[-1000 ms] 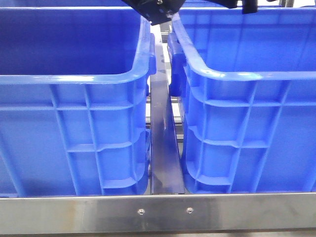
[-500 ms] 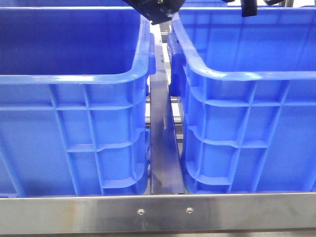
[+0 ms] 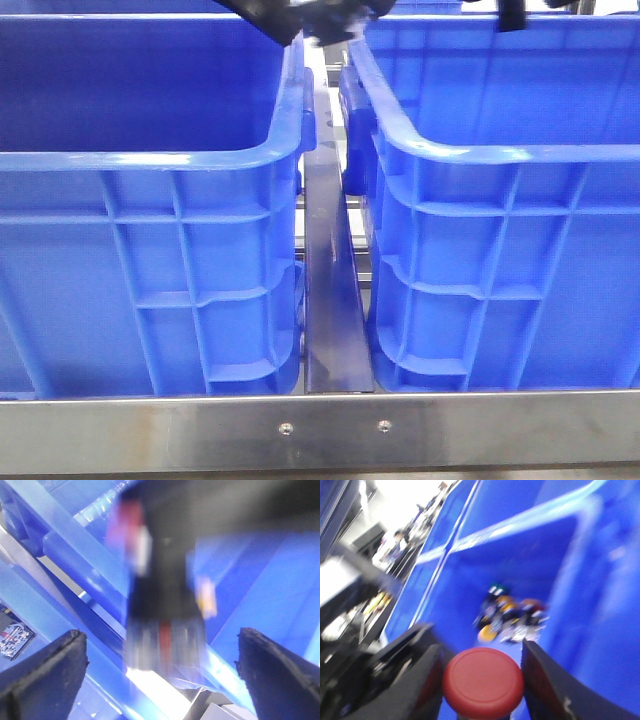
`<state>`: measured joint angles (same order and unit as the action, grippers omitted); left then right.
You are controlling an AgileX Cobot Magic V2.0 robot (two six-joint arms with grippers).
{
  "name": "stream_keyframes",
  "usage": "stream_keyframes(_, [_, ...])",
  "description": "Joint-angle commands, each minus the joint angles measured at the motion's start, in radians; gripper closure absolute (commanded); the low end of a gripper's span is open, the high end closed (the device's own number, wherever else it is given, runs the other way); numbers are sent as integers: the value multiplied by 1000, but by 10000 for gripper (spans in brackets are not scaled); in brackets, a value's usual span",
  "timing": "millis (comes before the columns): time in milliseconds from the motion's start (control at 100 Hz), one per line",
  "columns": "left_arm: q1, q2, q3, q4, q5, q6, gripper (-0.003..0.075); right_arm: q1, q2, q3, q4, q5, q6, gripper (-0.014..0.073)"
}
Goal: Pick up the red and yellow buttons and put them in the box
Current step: 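Carry the red button with the right gripper down into the bin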
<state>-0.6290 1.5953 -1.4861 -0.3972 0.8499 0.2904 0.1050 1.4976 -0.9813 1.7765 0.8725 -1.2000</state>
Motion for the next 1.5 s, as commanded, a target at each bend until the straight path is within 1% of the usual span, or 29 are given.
stream_keyframes(0, [-11, -45, -24, -30, -43, 0, 134, -67, -38, -25, 120, 51, -4, 350])
stream_keyframes(170, [-11, -45, -24, -30, -45, 0, 135, -227, -38, -25, 100, 64, -116, 350])
stream_keyframes(300, [-11, -45, -24, -30, -54, 0, 135, -332, -38, -25, 69, 62, -241, 357])
stream_keyframes(400, [-11, -45, -24, -28, -54, 0, 135, -388, -38, -25, 37, 49, -337, 357])
stream_keyframes(510, [-11, -45, -24, -28, -54, 0, 135, -428, -38, -25, -14, -17, -448, 357])
stream_keyframes(660, [-11, -45, -24, -28, -54, 0, 135, -435, -38, -25, -87, -194, -549, 357])
stream_keyframes(790, [-11, -45, -24, -28, -54, 0, 135, -435, -36, -25, -86, -330, -604, 357])
stream_keyframes(890, [-11, -45, -24, -28, -54, 0, 135, -435, -14, -25, -78, -393, -633, 357])
stream_keyframes(980, [-11, -45, -24, -28, -55, 0, 135, -435, 24, -26, -51, -392, -670, 357])
stream_keyframes(1140, [-11, -45, -24, -28, -58, 0, 135, -435, 114, -57, 80, -384, -779, 357])
stream_keyframes(1200, [-11, -45, -24, -28, -58, 0, 135, -435, 141, -75, 120, -379, -798, 357])
stream_keyframes(1490, [-11, -45, -24, -24, -64, 0, 135, -433, 240, -104, 122, -277, -802, 357])
